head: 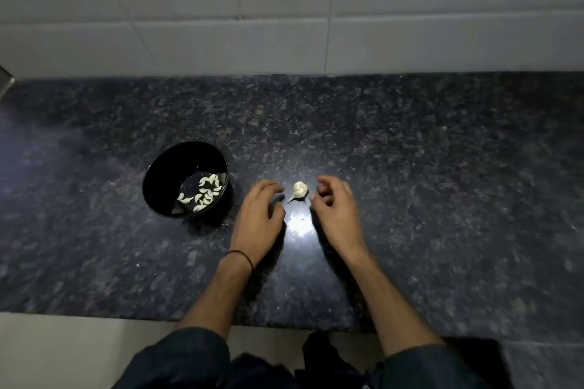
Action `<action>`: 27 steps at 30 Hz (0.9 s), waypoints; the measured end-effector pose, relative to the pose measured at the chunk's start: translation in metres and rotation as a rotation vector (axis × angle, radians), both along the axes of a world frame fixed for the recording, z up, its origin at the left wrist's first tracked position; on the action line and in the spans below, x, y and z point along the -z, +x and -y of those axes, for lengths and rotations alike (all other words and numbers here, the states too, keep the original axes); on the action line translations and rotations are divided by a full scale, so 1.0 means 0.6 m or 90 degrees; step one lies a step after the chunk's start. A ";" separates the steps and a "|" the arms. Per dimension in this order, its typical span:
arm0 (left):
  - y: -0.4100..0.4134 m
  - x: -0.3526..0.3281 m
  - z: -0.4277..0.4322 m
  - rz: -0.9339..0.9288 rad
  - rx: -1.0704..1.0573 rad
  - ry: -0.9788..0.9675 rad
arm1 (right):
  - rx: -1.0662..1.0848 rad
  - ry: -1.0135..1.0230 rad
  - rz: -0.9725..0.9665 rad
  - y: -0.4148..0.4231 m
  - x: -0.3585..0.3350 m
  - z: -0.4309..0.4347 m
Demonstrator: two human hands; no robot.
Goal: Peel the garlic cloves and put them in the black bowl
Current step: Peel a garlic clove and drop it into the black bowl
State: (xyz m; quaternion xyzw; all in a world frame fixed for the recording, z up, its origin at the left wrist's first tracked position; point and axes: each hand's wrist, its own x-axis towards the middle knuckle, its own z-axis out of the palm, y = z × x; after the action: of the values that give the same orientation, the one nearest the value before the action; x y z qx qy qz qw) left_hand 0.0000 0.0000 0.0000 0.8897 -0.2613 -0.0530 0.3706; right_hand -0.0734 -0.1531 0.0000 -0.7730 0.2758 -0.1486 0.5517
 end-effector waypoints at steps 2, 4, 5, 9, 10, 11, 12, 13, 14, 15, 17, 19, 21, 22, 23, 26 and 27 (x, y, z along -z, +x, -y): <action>0.003 0.007 0.001 0.001 -0.015 0.038 | -0.054 -0.037 -0.038 0.018 0.002 0.002; -0.005 0.013 -0.004 -0.004 -0.029 0.057 | -0.108 -0.108 -0.066 0.029 0.007 -0.003; -0.007 0.018 -0.006 -0.005 -0.033 0.045 | -0.126 -0.161 -0.072 0.034 0.010 -0.005; -0.012 0.023 -0.010 -0.006 -0.044 0.015 | -0.147 -0.210 -0.064 0.034 0.010 -0.004; -0.011 0.020 -0.009 -0.008 -0.048 0.005 | -0.147 -0.181 -0.051 0.032 0.008 -0.003; -0.011 0.016 -0.006 -0.013 -0.053 -0.016 | -0.149 -0.145 -0.035 0.029 0.004 -0.002; -0.012 0.007 -0.002 -0.019 -0.062 -0.045 | -0.151 -0.114 -0.014 0.026 -0.001 0.000; -0.013 -0.002 0.004 -0.031 -0.076 -0.086 | -0.149 -0.091 0.000 0.022 -0.006 0.003; -0.014 -0.011 0.009 -0.059 -0.094 -0.132 | -0.147 -0.078 0.008 0.018 -0.011 0.005; -0.016 -0.021 0.016 -0.108 -0.113 -0.179 | -0.147 -0.074 0.007 0.015 -0.016 0.008; -0.022 -0.038 0.030 -0.250 -0.140 -0.274 | -0.152 -0.072 -0.006 0.010 -0.023 0.010; -0.029 -0.045 0.041 -0.354 -0.142 -0.349 | -0.154 -0.072 -0.014 0.007 -0.030 0.011; -0.037 -0.048 0.048 -0.398 -0.134 -0.396 | -0.154 -0.071 -0.009 0.005 -0.038 0.011; -0.041 -0.048 0.050 -0.406 -0.134 -0.413 | -0.156 -0.072 -0.009 0.004 -0.041 0.011; -0.045 -0.046 0.052 -0.413 -0.137 -0.433 | -0.157 -0.075 -0.011 0.003 -0.044 0.012; -0.054 -0.047 0.052 -0.480 -0.164 -0.521 | -0.158 -0.022 0.004 -0.004 -0.055 0.011; -0.055 -0.049 0.051 -0.503 -0.168 -0.546 | -0.153 0.032 0.023 -0.009 -0.058 0.009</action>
State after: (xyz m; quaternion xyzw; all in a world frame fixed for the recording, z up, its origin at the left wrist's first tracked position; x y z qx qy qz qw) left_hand -0.0331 -0.0303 0.0293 0.5984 0.0113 -0.2233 0.7694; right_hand -0.0786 -0.1585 0.0351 -0.7836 0.1749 -0.0884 0.5895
